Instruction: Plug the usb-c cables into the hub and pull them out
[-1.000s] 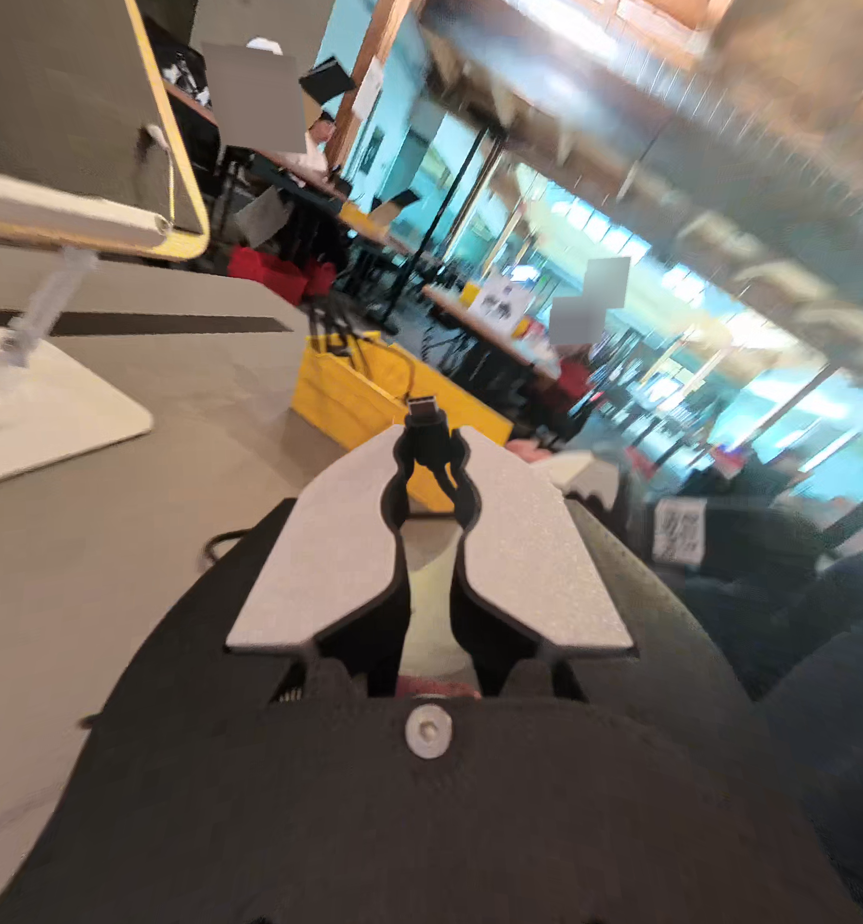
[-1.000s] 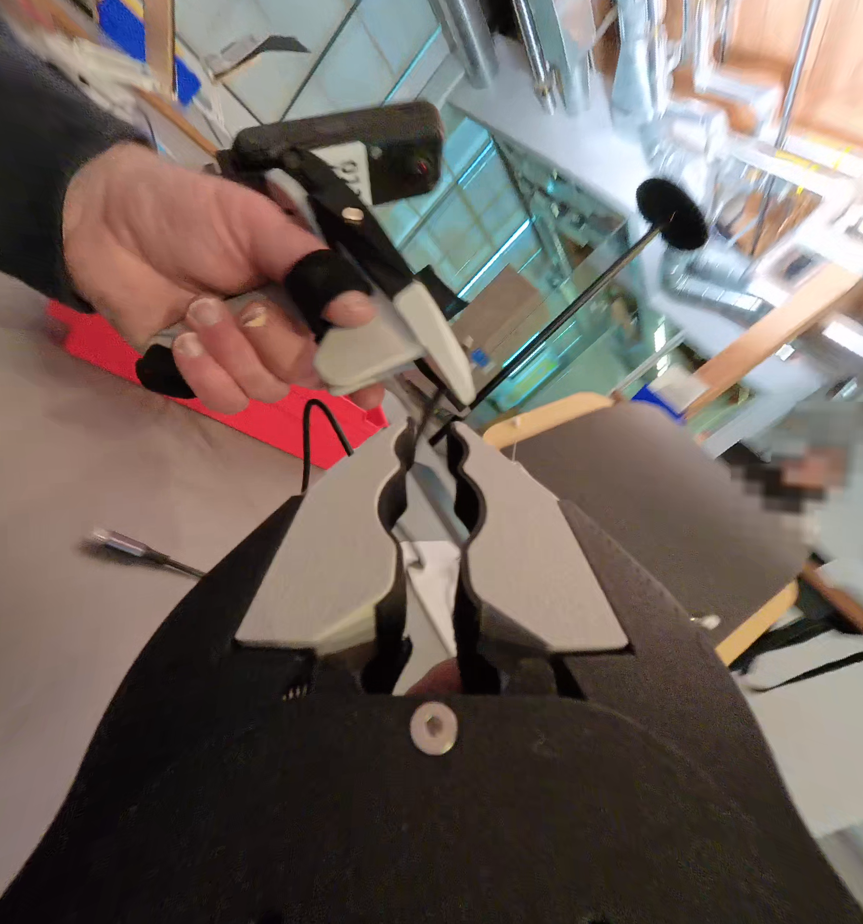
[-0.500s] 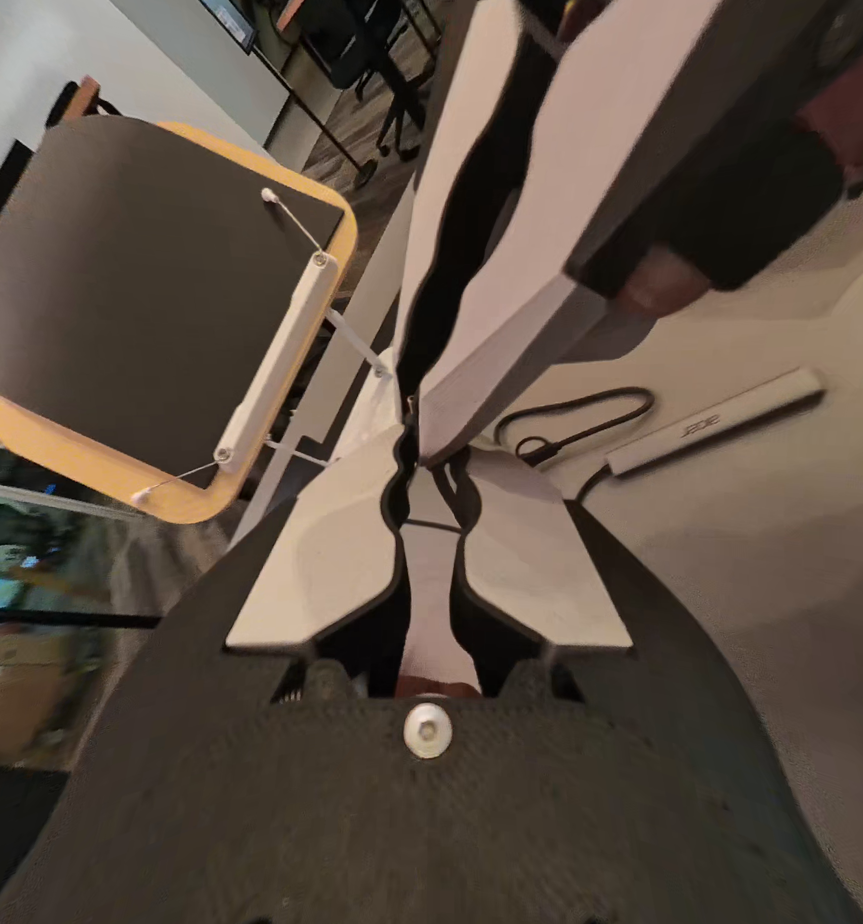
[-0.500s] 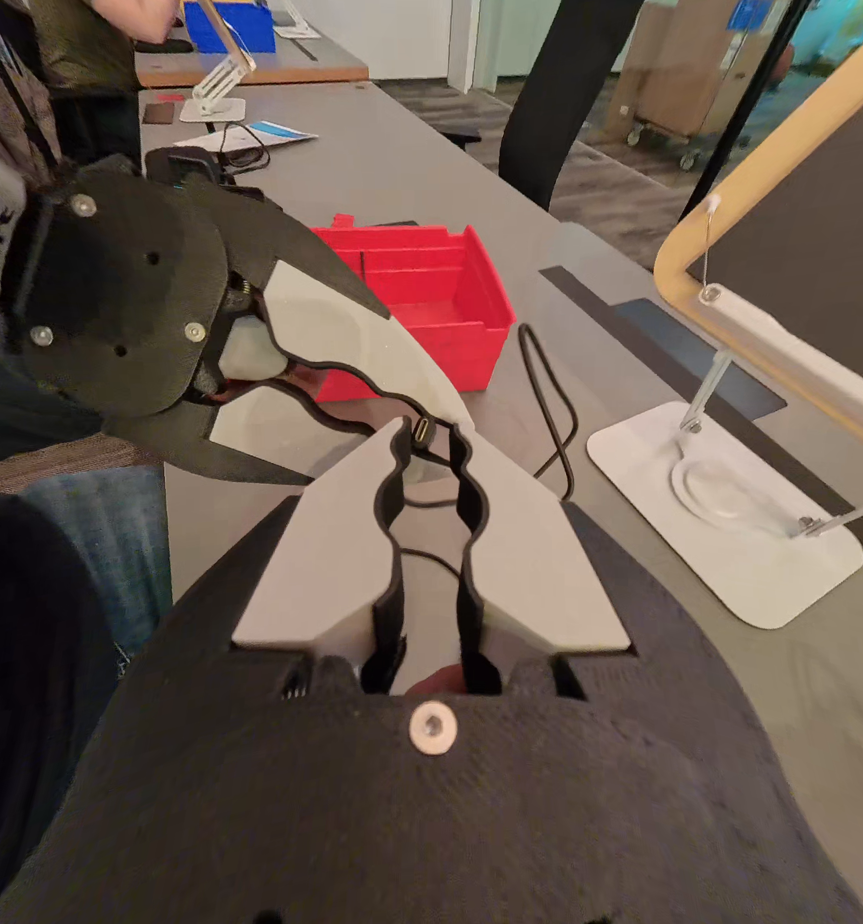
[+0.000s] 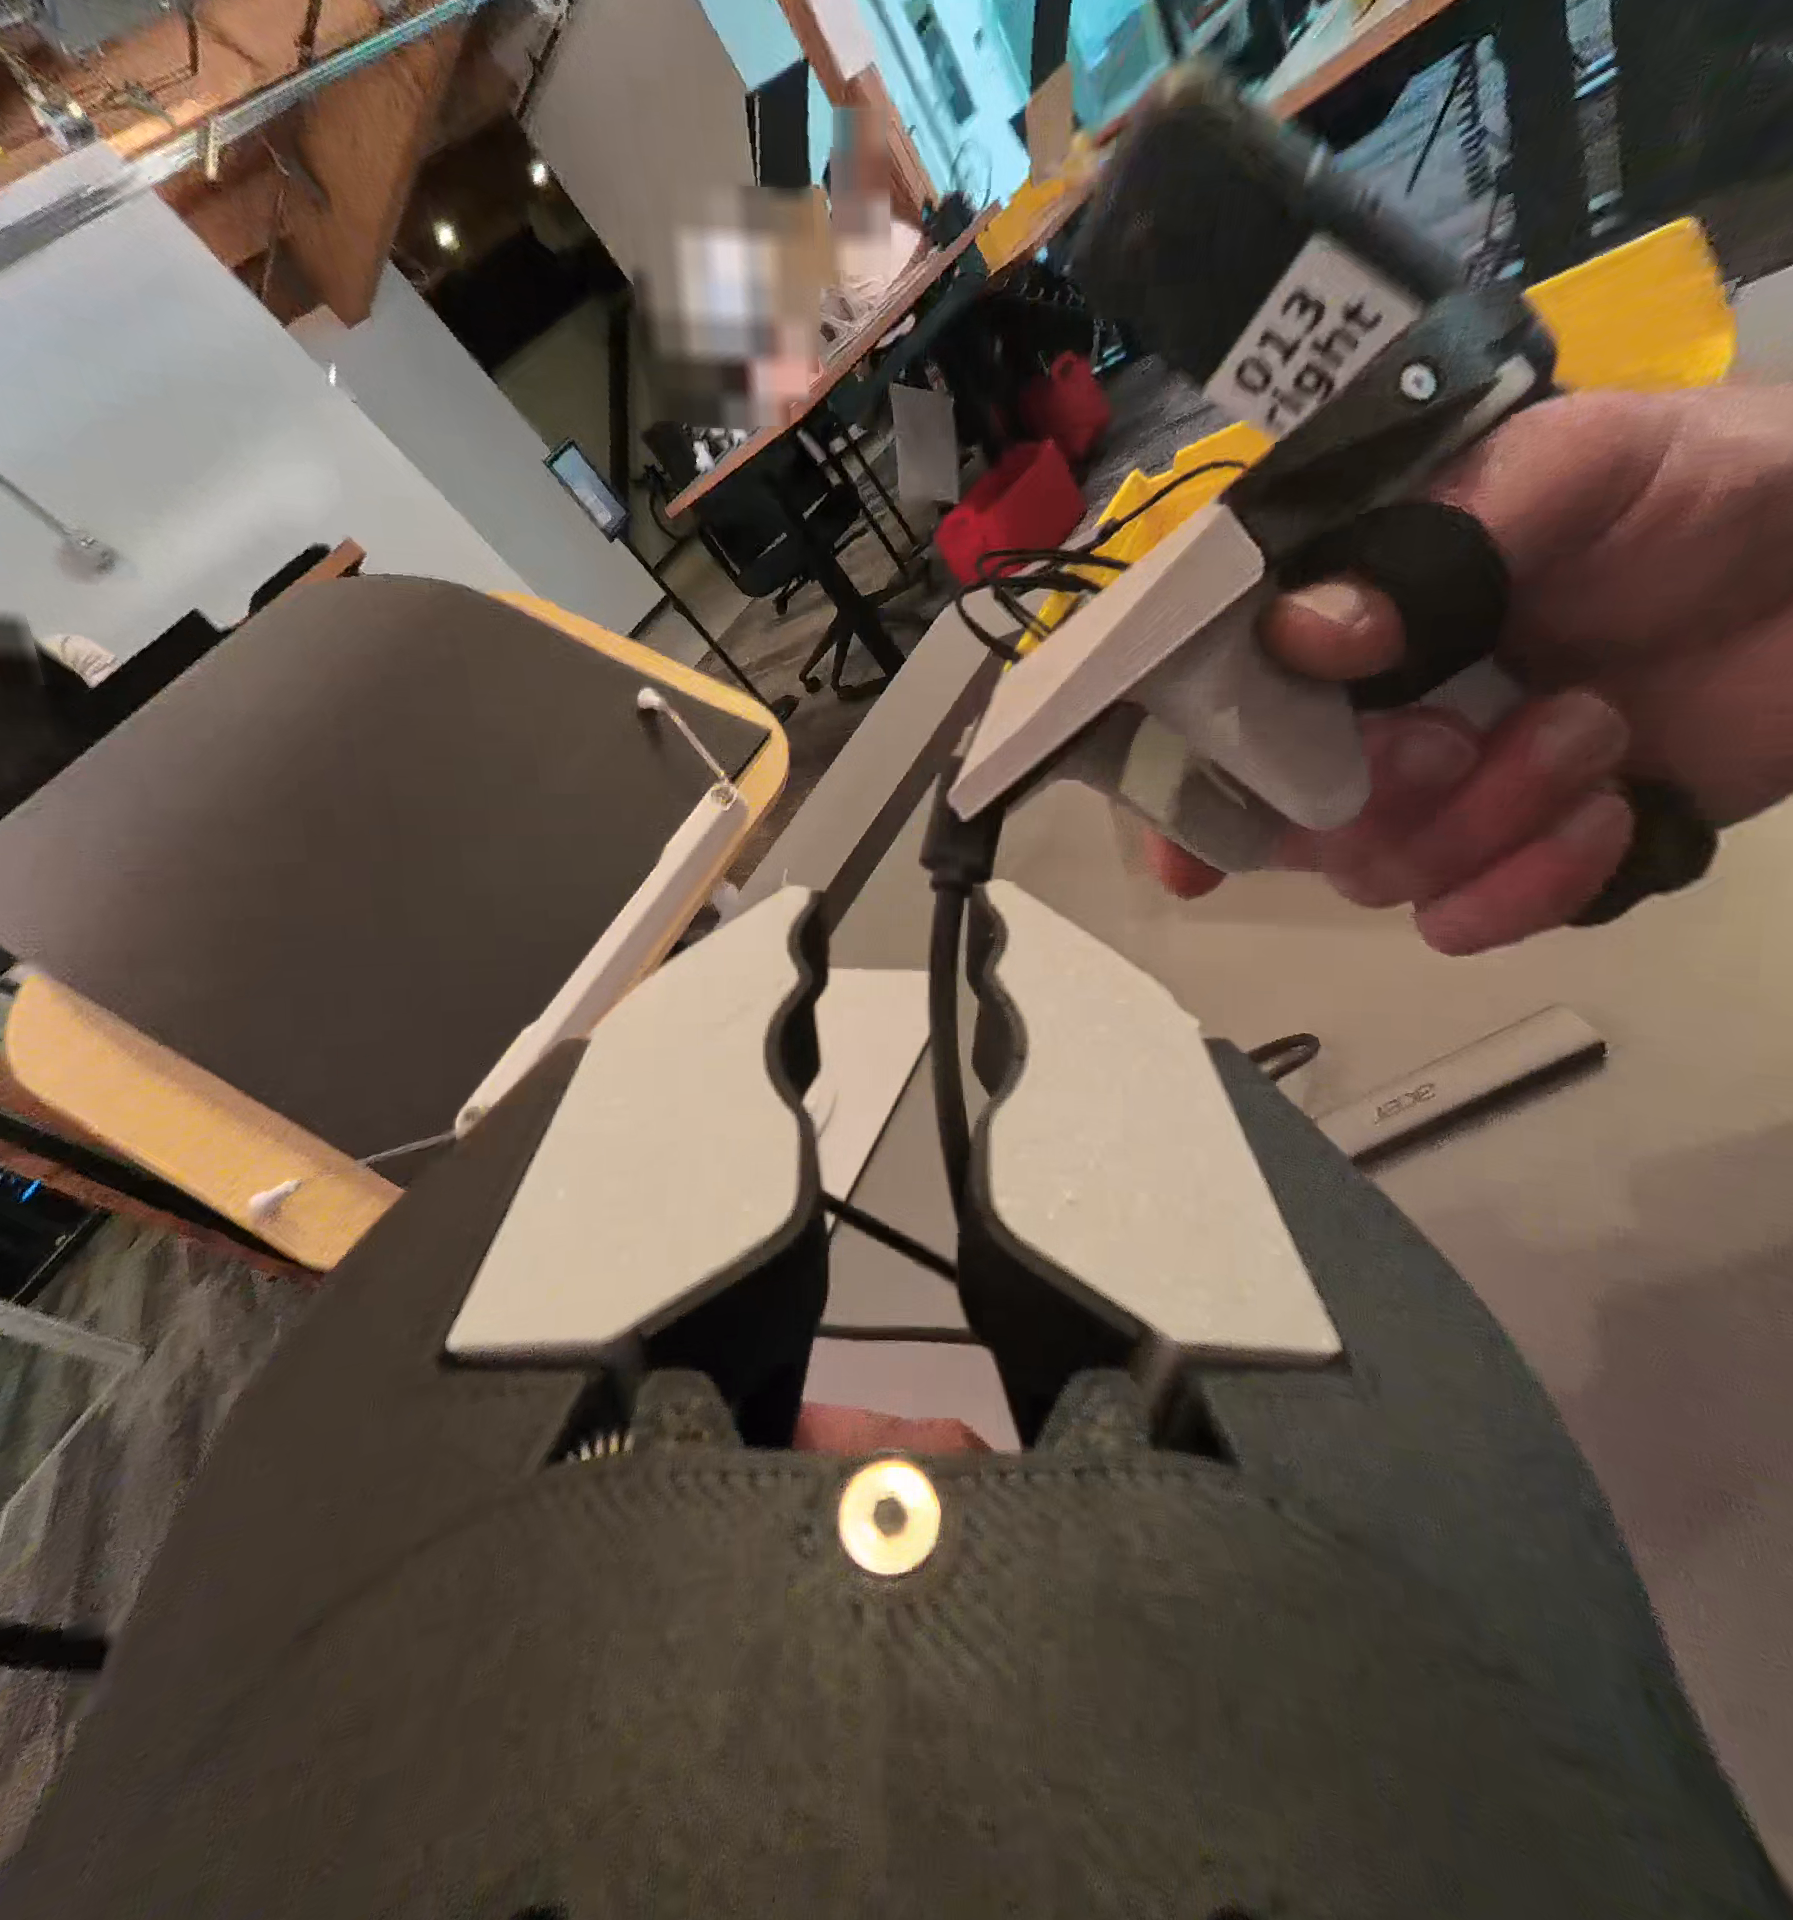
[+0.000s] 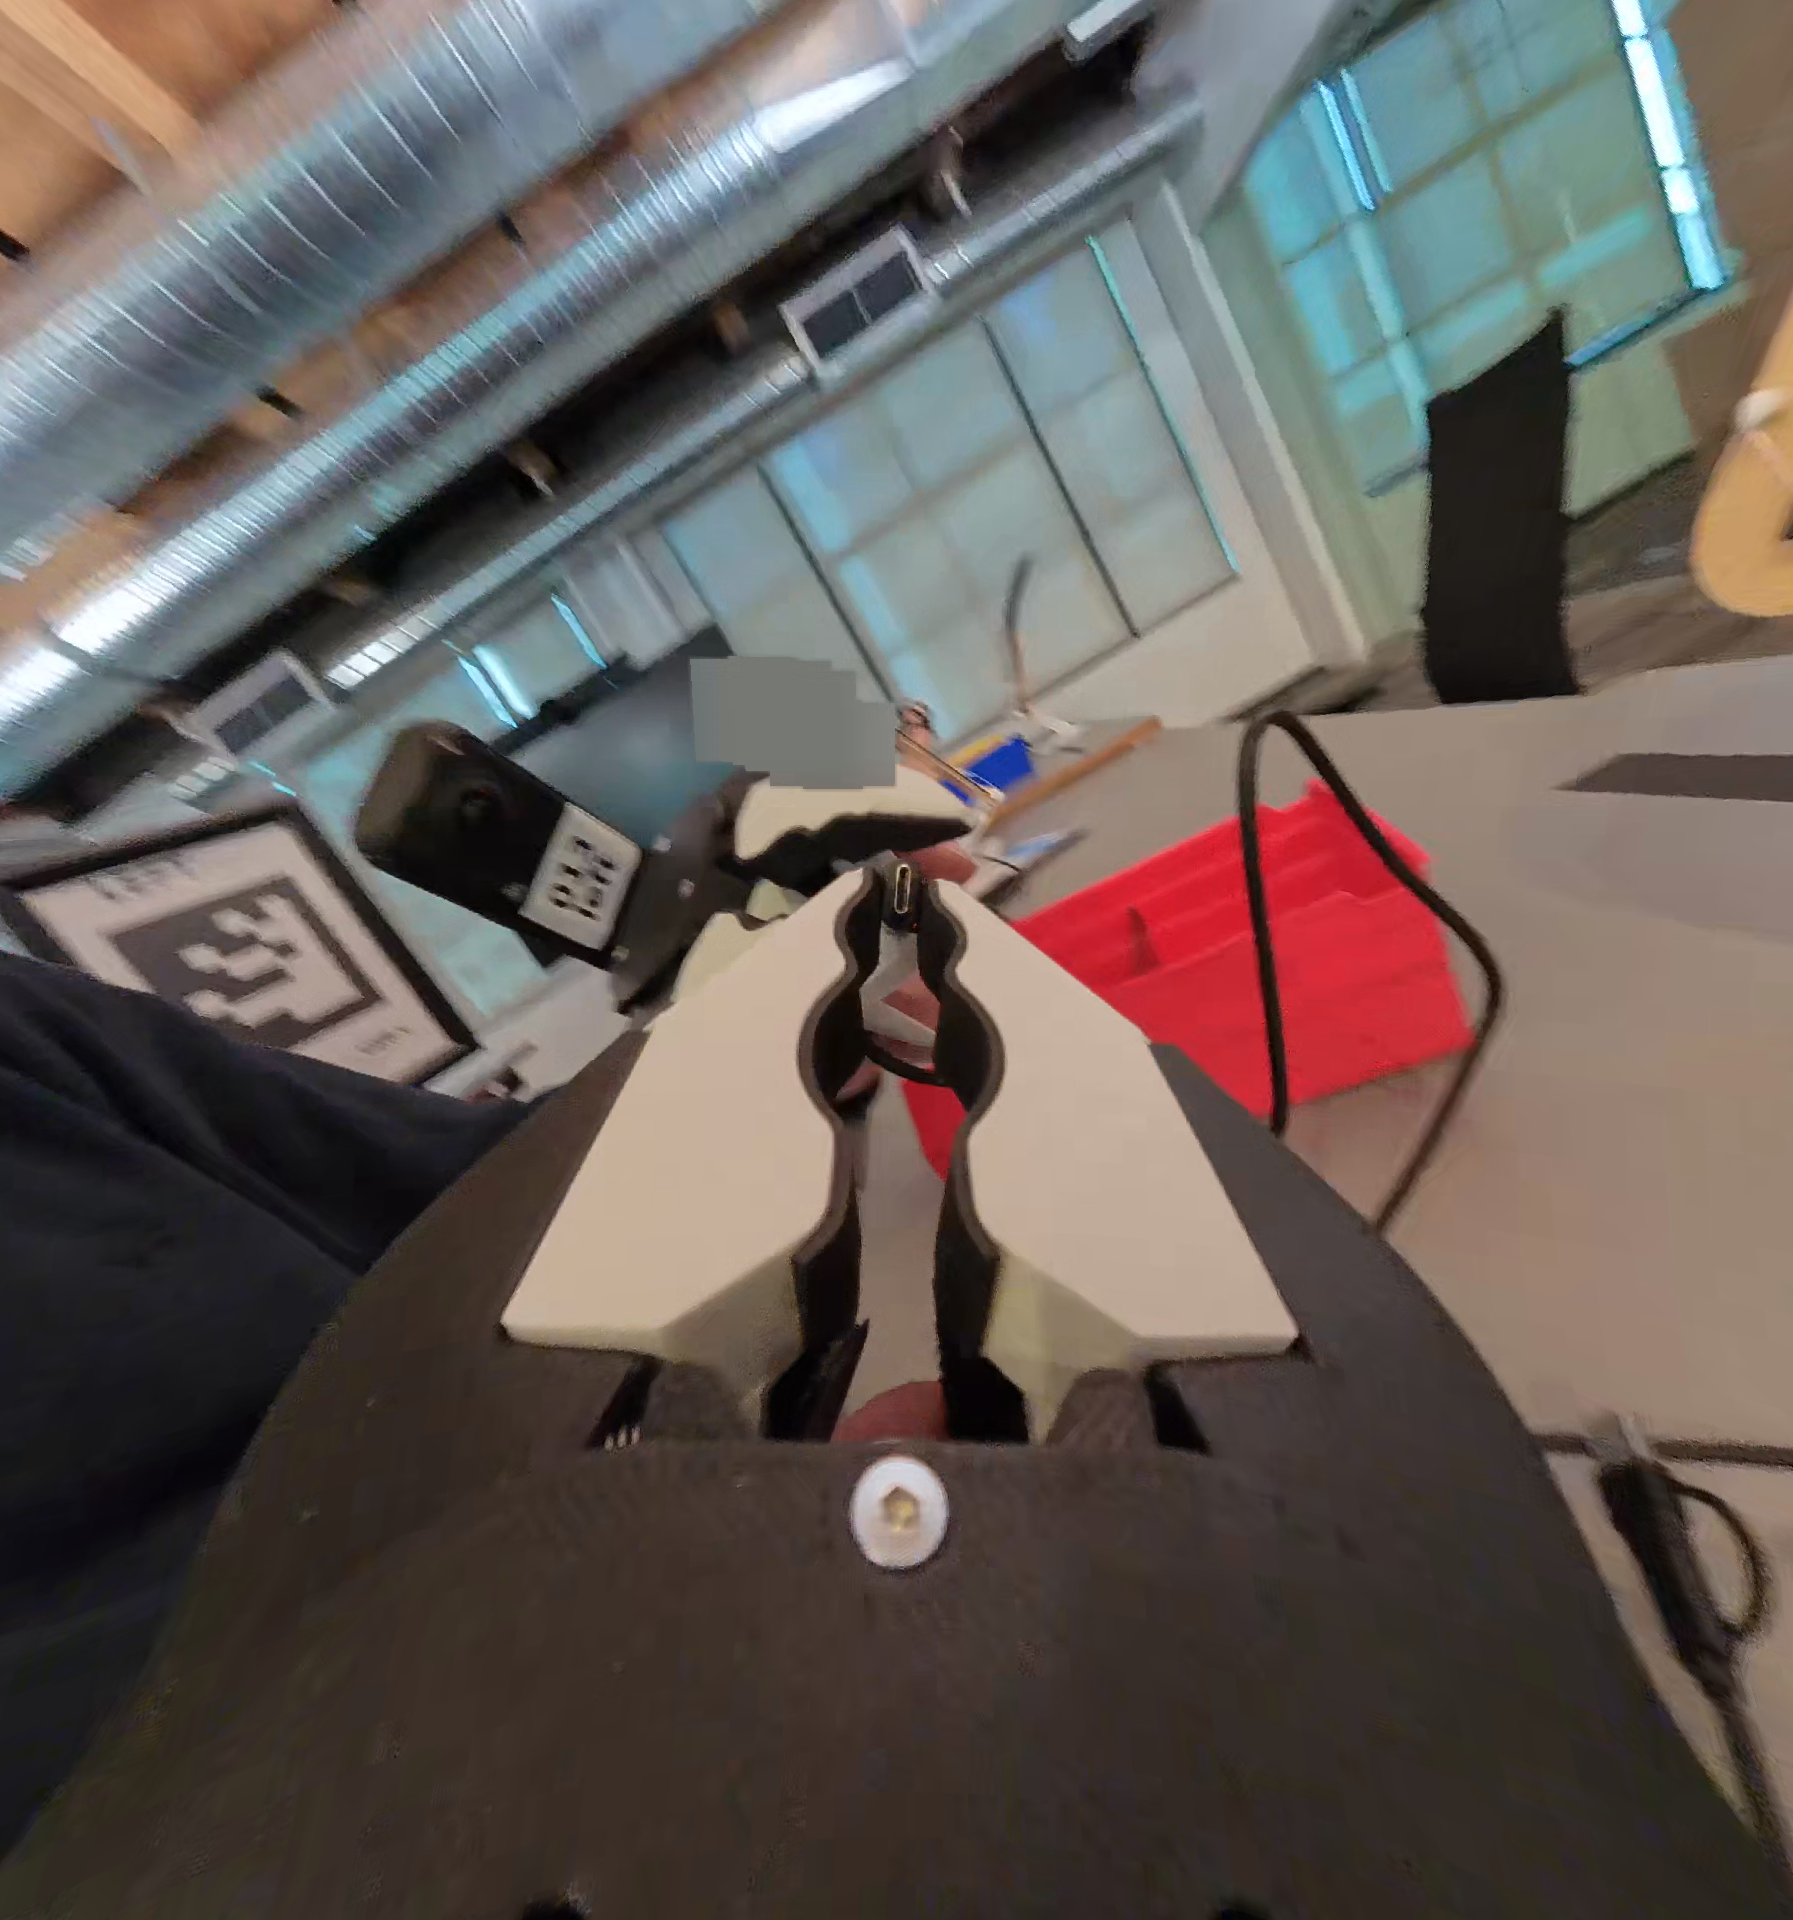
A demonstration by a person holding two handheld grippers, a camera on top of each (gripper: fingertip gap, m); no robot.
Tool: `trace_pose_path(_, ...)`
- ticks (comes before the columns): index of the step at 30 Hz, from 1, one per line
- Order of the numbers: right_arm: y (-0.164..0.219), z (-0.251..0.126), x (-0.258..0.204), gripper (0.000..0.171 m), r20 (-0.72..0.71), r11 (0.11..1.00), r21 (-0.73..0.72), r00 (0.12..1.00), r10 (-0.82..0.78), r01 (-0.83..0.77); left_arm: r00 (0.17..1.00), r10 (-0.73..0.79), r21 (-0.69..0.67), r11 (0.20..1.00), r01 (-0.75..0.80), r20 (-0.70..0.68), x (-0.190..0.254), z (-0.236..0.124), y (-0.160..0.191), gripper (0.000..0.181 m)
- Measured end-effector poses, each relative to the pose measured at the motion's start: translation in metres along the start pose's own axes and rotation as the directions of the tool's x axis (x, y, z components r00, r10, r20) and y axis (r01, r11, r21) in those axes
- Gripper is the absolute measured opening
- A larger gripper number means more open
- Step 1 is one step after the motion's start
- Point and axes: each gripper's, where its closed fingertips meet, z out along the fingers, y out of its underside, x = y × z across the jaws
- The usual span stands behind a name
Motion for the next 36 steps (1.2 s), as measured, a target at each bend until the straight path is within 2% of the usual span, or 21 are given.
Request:
trace_pose_path(4,-0.001,-0.005,-0.01,0.003,0.102,0.993,0.072,0.991,0.086,-0.093,0.994,0.098,0.101,0.991,-0.093,-0.054,0.009,-0.005,-0.013,0.02)
trace_pose_path(11,-0.001,-0.007,-0.027,0.004,0.221,0.98,0.108,0.965,0.142,-0.169,0.969,0.245,0.214,0.949,-0.231,-0.043,0.016,-0.015,-0.03,0.017)
trace_pose_path(17,0.006,-0.004,-0.029,0.004,0.291,0.973,0.099,0.941,0.171,-0.207,0.977,0.187,0.288,0.946,-0.152,-0.099,0.029,-0.017,-0.035,0.017)
trace_pose_path(19,0.008,-0.003,-0.028,0.004,0.278,0.974,0.093,0.945,0.172,-0.205,0.979,0.193,0.246,0.954,-0.171,-0.067,0.024,-0.012,-0.026,0.014)
trace_pose_path(21,0.009,-0.002,-0.029,0.004,0.287,0.973,0.088,0.941,0.18,-0.213,0.985,0.145,0.27,0.956,-0.117,-0.088,0.025,-0.014,-0.026,0.015)
trace_pose_path(26,0.009,-0.003,-0.029,0.004,0.304,0.96,0.105,0.928,0.216,-0.258,0.988,0.132,0.284,0.953,-0.103,-0.084,0.026,-0.015,-0.027,0.012)
trace_pose_path(31,0.009,-0.005,-0.029,0.004,0.32,0.949,0.137,0.919,0.23,-0.285,0.988,0.144,0.292,0.949,-0.122,-0.054,0.028,-0.014,-0.027,0.012)
trace_pose_path(36,0.012,-0.011,-0.027,0.004,0.331,0.942,0.141,0.911,0.246,-0.306,0.976,0.217,0.282,0.936,-0.211,0.01,0.032,-0.01,-0.025,0.012)
